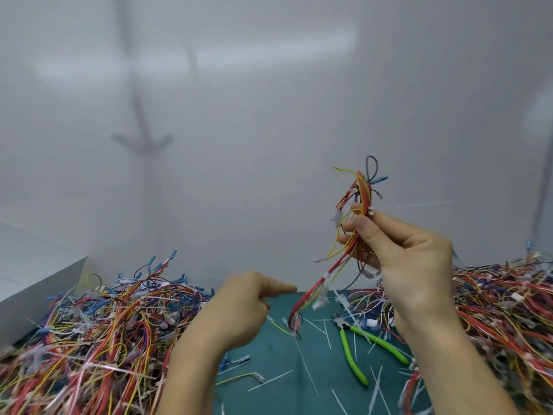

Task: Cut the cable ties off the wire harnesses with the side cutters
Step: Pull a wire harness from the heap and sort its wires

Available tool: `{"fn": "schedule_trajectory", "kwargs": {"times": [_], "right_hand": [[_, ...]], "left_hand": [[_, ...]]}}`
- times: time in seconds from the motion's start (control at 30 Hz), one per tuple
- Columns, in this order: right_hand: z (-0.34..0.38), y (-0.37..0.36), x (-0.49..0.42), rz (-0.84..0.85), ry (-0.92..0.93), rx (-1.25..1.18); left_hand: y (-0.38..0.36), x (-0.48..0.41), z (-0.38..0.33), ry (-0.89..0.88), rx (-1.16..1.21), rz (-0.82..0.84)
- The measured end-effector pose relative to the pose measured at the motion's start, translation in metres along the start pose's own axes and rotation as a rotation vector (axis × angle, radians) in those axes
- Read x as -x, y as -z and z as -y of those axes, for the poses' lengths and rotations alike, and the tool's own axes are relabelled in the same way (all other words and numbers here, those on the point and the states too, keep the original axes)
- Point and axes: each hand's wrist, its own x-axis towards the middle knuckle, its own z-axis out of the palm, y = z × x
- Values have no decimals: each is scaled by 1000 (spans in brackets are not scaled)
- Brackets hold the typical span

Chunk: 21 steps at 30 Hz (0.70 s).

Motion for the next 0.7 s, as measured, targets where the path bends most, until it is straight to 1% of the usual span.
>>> {"fn": "schedule_trajectory", "kwargs": {"times": [0.03, 0.07, 0.13, 0.17, 0.23, 0.3, 0.4, 0.5, 0.6, 0.7], "right_hand": [[-2, -1, 0, 14, 15, 42], [-5, -2, 1, 32, 21, 76], [-9, -4, 2, 73, 20, 134], [-10, -5, 3, 114, 27, 174], [-12, -8, 7, 234, 72, 305], [-12, -11, 10, 357, 130, 440], [-14, -14, 12, 481, 196, 571], [-16, -16, 13, 577, 183, 641], [-16, -16, 14, 624, 148, 675], [-14, -15, 15, 628, 104, 743]], "left_hand": [[0, -1, -3, -45, 4, -57], [0, -2, -7, -90, 60, -147], [3, -3, -16, -157, 329, -334], [5, -3, -20, -172, 507, -380], [9, 0, -28, -163, 819, -371], [12, 4, -31, -107, 1005, -321], [15, 6, -27, 9, 1096, -320], [17, 6, -23, 56, 1094, -355], [15, 6, -24, 72, 1123, -368], [13, 6, -28, 57, 1158, -317]]}}
